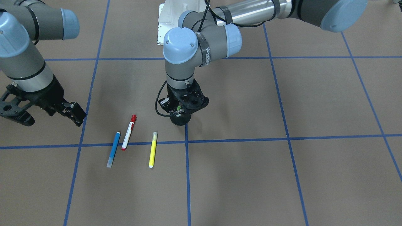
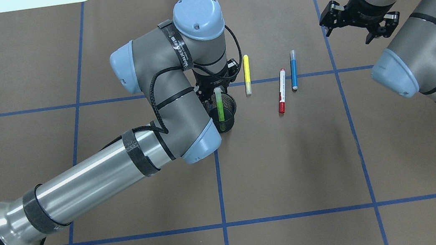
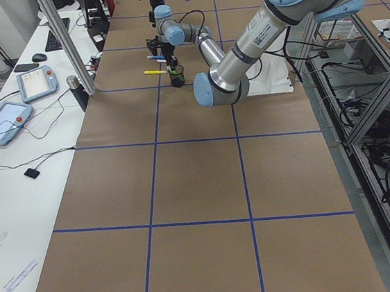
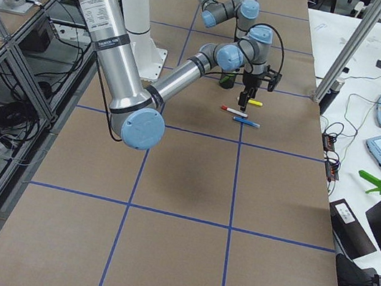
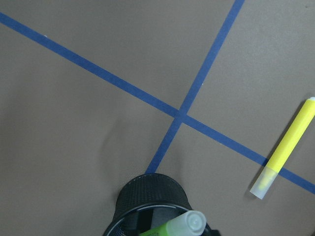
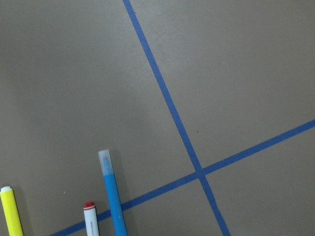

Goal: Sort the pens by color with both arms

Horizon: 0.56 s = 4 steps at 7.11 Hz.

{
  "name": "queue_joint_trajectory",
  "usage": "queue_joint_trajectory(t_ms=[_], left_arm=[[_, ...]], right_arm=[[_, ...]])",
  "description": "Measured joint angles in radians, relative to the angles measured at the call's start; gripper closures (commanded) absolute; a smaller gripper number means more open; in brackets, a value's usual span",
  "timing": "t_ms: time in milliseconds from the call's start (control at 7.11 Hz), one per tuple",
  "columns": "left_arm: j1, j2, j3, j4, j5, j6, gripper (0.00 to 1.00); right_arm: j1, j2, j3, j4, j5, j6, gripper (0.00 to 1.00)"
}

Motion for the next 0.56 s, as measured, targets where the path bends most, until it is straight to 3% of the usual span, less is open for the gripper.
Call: queue_joint_trajectory(t_ms=[281, 562], left_arm=[[0.002, -0.018, 0.028, -0.003, 0.021, -0.007, 0.5], [0.002, -0.022, 0.038, -0.007, 0.029, -0.008, 0.52]], right_arm=[[0.026, -0.002, 0.03, -0.058, 0.025, -0.063, 0.01], [0.075, -0.026, 0.043, -0.068, 0.111, -0.211, 0.01]])
